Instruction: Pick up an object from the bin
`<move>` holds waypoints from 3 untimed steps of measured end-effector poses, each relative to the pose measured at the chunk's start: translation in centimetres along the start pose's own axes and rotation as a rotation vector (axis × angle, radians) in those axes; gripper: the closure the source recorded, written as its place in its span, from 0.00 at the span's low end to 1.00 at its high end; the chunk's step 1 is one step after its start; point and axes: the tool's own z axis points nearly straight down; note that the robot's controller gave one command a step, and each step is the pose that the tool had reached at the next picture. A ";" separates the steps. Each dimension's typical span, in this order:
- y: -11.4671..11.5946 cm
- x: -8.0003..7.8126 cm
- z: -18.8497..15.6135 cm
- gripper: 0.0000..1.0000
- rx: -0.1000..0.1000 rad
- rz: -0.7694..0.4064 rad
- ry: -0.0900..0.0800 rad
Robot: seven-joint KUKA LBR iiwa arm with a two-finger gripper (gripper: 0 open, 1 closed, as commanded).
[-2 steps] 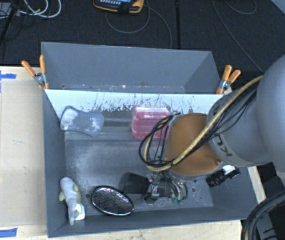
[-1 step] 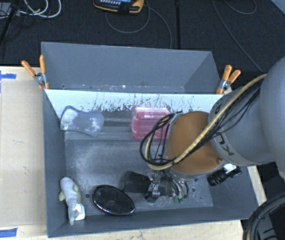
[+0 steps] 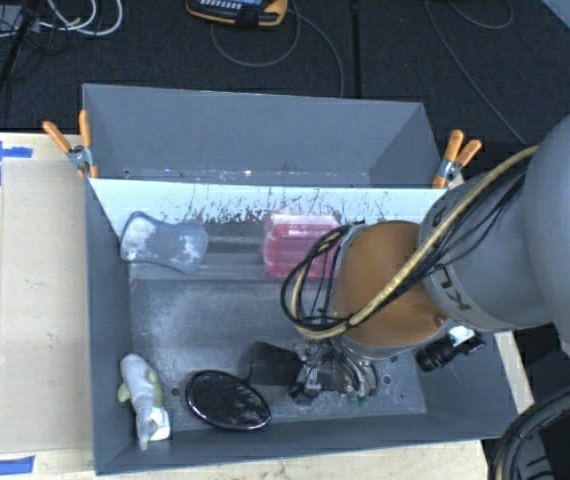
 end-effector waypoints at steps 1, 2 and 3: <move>0.0 0.1 -0.5 1.00 0.000 0.000 0.002; 0.0 0.1 -1.3 1.00 0.001 0.001 0.005; -0.1 0.2 -2.6 1.00 0.002 0.001 0.009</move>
Offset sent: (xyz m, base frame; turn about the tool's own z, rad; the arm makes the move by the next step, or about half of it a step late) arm 0.0000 0.0000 0.0403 0.0000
